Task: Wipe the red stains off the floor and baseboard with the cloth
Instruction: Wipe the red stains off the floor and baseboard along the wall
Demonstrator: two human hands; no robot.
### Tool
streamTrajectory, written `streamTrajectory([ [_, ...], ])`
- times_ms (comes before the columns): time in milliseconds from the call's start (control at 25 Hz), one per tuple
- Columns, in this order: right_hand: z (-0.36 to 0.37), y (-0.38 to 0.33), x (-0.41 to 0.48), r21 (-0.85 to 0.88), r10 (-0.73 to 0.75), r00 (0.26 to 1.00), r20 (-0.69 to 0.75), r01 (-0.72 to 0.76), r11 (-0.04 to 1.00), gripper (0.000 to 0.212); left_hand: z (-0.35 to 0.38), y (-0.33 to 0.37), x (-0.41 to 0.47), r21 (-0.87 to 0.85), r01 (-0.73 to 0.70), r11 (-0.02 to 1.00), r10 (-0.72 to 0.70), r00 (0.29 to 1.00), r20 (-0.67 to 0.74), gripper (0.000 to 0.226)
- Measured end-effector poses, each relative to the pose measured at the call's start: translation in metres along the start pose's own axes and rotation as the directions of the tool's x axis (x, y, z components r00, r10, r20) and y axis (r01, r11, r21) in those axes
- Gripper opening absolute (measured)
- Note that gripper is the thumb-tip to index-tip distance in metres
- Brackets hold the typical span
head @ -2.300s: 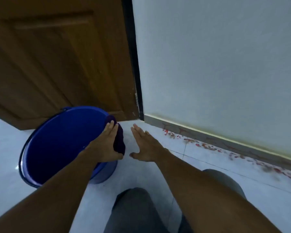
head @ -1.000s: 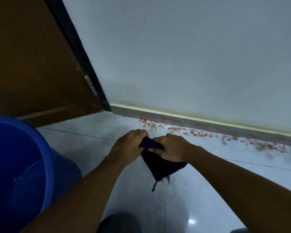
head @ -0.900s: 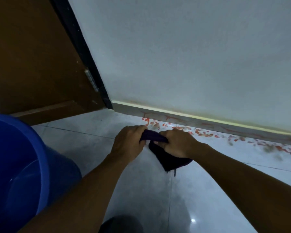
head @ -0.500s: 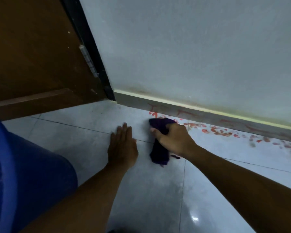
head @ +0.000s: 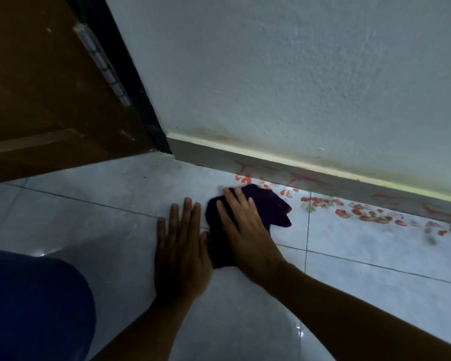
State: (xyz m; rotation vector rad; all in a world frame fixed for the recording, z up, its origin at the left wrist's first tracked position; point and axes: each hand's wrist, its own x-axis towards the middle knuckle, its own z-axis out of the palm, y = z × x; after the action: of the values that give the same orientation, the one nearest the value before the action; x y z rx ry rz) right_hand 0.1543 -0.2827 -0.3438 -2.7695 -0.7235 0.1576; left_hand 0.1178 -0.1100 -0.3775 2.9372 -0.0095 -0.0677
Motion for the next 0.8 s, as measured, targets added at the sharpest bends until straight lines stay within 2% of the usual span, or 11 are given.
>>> streamTrajectory([
  [120,-0.012,0.016,0.028,0.112,-0.066,0.991,-0.113,0.078,0.991,0.084,0.000,0.001,0.001,-0.003,0.005,1.000,-0.005,1.000,-0.023,0.062],
  [200,-0.022,0.021,0.051,0.160,-0.110,0.991,-0.081,0.122,0.980,0.082,-0.001,0.001,0.001,-0.003,-0.009,1.000,0.009,1.000,-0.029,0.062],
  [280,-0.025,0.027,0.055,0.152,-0.088,0.994,-0.057,0.096,0.984,0.077,0.000,0.000,0.002,-0.009,-0.012,1.000,0.012,0.999,-0.042,0.061],
  [440,-0.026,0.072,-0.032,-0.006,0.100,0.987,-0.122,-0.101,0.995,0.056,-0.002,0.004,0.000,-0.043,-0.007,0.999,0.003,0.997,-0.076,0.059],
  [520,-0.027,0.086,-0.077,-0.141,0.268,0.962,-0.057,-0.274,0.951,0.063,-0.001,0.005,0.000,-0.045,-0.003,0.999,-0.001,0.996,-0.088,0.060],
  [600,-0.021,0.078,-0.082,-0.209,0.392,0.919,-0.042,-0.392,0.896,0.071,0.000,0.005,0.000,-0.044,0.000,0.999,-0.004,0.996,-0.092,0.060],
  [640,-0.016,0.067,-0.067,-0.193,0.368,0.929,-0.032,-0.367,0.910,0.073,0.001,0.005,0.000,-0.038,-0.004,0.999,0.000,0.996,-0.092,0.060],
  [720,-0.007,0.042,-0.016,-0.134,0.152,0.988,-0.008,-0.151,0.979,0.072,0.002,0.003,0.000,-0.020,-0.022,1.000,0.020,0.995,-0.094,0.060],
  [800,-0.003,0.026,0.029,-0.123,0.002,0.999,0.036,0.002,0.992,0.070,0.003,0.000,0.000,-0.022,-0.052,0.998,0.049,0.994,-0.093,0.061],
])
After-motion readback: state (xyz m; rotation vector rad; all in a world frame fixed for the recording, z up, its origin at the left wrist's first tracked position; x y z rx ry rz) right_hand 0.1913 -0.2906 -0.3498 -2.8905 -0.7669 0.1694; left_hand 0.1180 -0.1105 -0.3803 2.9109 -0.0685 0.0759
